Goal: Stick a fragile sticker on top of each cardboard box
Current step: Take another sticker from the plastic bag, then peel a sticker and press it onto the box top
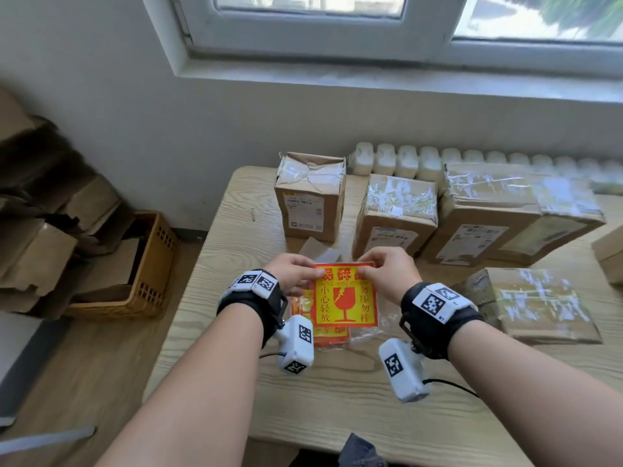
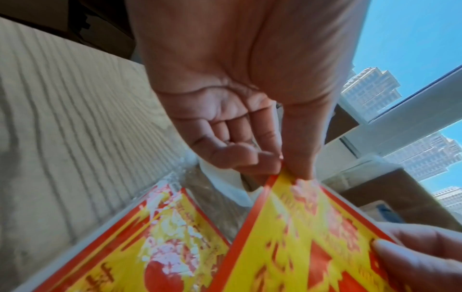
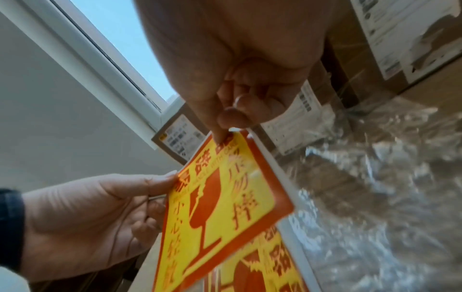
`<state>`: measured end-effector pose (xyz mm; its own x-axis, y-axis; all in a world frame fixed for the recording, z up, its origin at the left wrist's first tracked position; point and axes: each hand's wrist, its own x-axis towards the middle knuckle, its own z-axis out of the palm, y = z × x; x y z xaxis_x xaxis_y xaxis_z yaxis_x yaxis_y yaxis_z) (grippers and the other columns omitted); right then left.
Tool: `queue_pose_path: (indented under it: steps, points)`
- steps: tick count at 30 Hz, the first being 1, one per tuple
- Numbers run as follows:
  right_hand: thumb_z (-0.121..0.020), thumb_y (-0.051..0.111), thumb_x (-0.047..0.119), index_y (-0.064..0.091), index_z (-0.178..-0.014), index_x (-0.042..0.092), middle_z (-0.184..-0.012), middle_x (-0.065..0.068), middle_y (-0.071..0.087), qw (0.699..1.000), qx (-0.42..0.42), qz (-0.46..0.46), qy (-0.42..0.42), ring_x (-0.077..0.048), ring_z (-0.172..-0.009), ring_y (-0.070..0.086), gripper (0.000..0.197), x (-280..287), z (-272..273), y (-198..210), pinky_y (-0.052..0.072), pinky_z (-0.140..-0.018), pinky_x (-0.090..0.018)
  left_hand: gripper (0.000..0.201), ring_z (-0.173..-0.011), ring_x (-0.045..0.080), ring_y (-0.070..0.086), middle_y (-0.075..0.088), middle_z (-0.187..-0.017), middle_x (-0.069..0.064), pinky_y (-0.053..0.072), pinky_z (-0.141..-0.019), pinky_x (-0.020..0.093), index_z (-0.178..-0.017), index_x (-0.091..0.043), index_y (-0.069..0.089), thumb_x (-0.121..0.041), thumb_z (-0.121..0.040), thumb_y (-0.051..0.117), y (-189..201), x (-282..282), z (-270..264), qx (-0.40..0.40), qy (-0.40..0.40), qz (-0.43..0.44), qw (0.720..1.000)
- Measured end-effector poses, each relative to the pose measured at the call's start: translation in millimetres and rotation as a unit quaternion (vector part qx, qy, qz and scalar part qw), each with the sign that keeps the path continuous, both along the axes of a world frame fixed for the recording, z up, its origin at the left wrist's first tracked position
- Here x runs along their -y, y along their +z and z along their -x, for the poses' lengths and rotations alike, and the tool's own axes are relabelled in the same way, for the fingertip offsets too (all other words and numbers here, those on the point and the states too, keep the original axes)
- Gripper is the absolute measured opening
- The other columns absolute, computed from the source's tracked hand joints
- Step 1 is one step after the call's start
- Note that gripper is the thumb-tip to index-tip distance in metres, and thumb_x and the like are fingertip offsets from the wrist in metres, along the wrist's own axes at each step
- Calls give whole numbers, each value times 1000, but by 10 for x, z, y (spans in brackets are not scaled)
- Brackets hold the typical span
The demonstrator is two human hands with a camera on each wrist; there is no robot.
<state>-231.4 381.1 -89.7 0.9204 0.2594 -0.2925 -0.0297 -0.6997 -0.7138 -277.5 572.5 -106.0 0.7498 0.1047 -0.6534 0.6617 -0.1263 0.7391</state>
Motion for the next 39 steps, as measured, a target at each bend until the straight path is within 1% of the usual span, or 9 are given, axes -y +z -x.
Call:
queue_pose_path:
  steps: [4,6,9,17,23,29,32,36,39]
  points:
    - [-86,67,16,70,-85,19,-83,2,65,996,58,-29,-64,-17,-82,63,4,251,-165,307,55,-80,-35,15,-45,4,52,64,-58,-3,38,-40,14,-86,-15,62,-10,-80,75,283,179,-49,-6,-45,-13,999]
    - [-86,66,16,71,-87,17,-84,2,64,992,83,-32,-87,-17,-85,62,5,398,-242,448,53,-82,-33,12,-41,2,49,65,-51,-6,38,-41,14,-84,-13,65,-7,-79,75,403,274,-77,1,-59,-16,998]
    - [-87,66,17,71,-93,16,-84,4,62,988,104,-31,-107,-14,-82,59,8,598,-302,619,46,-76,-26,10,-42,2,47,67,-51,-6,38,-44,13,-85,-11,69,-3,-80,72,616,435,-120,21,-64,-22,998]
    - [-86,67,16,71,-93,17,-87,1,68,987,102,-57,-110,-16,-84,63,8,943,-347,835,55,-79,-31,19,-41,1,49,69,-66,-2,36,-41,13,-96,-8,70,3,-84,62,928,789,-227,61,-54,-47,996]
    - [-79,75,16,67,-88,18,-84,1,68,994,61,-87,-38,-15,-80,68,12,1048,-297,867,58,-68,-30,19,-60,8,51,69,-81,-2,45,-61,24,-96,-17,73,-27,-80,75,975,957,-372,127,-2,-67,990]
    - [-72,80,16,66,-88,21,-83,3,68,994,76,-79,5,-12,-76,66,22,1143,-329,883,52,-63,-24,24,-53,4,46,68,-69,-9,36,-53,21,-92,-16,75,-33,-75,78,1124,1193,-423,151,-51,-117,980]
    - [-71,81,16,62,-94,21,-84,1,69,993,80,-82,29,-15,-79,68,30,1171,-345,905,57,-71,-32,25,-62,3,55,67,-70,-9,41,-59,23,-89,-15,76,-34,-74,79,1205,1325,-450,163,-65,-117,978]
    - [-70,80,16,57,-101,23,-83,-3,70,991,92,-79,64,-18,-78,69,39,1178,-339,938,58,-73,-37,20,-90,17,68,76,-80,-1,49,-91,41,-76,-17,78,-36,-71,81,1253,1445,-502,168,-88,-113,975]
    - [-72,79,17,56,-103,22,-82,-2,69,988,109,-71,83,-17,-77,68,39,1191,-333,957,58,-74,-36,13,-98,20,67,76,-87,1,47,-97,48,-71,-22,78,-35,-71,79,1261,1496,-519,163,-95,-128,974]
